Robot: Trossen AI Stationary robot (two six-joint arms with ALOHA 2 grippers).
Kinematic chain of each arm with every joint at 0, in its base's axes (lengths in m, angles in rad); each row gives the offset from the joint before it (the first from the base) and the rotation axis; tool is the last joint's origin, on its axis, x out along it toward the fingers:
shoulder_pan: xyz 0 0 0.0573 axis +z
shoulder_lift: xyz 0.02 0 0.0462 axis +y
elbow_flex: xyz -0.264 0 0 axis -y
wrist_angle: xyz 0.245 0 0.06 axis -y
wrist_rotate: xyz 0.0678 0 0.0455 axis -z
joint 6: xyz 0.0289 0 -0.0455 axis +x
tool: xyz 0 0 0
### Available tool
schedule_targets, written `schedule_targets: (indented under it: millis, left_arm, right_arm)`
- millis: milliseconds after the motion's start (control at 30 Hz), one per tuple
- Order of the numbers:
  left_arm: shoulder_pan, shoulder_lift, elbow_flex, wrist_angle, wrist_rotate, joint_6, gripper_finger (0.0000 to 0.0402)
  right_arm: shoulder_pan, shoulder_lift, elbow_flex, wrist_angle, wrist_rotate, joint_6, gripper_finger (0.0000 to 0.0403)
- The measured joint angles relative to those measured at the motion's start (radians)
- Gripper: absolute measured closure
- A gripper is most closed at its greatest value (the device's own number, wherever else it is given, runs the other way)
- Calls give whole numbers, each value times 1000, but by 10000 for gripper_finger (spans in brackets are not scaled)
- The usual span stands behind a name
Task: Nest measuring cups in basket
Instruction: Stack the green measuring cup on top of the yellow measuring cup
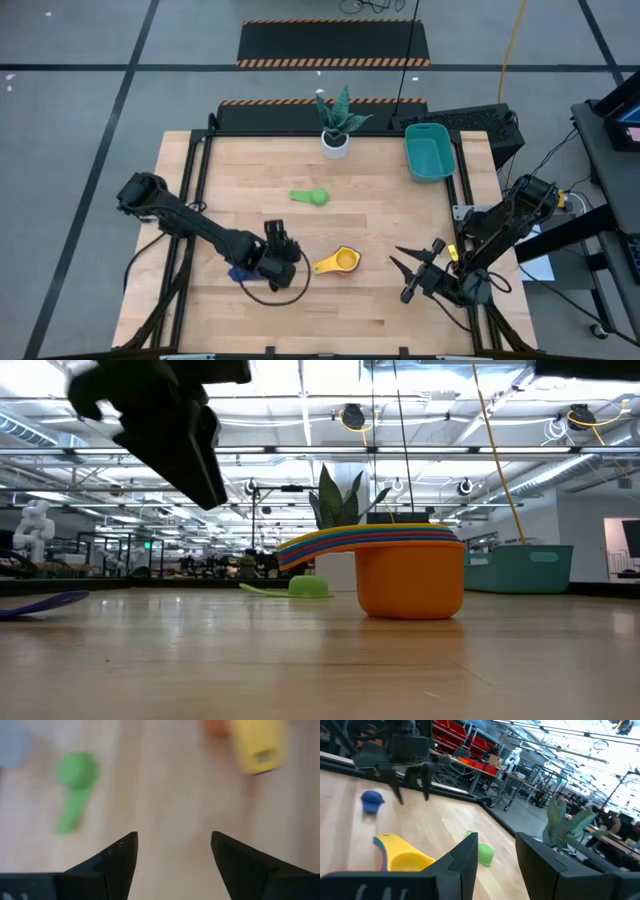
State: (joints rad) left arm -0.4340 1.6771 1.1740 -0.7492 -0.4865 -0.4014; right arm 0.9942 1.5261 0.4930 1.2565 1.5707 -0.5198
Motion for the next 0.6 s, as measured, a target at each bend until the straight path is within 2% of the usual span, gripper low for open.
schedule_targets:
  millis: [233, 600]
  left_arm:
    - [155, 8, 0, -63, -84, 160, 182]
    - [352, 74, -1, -62, -76, 630, 185]
  right_arm:
    - [-13, 0, -42, 16, 0, 60, 277]
    - [-18, 0, -77, 19, -1, 63, 277]
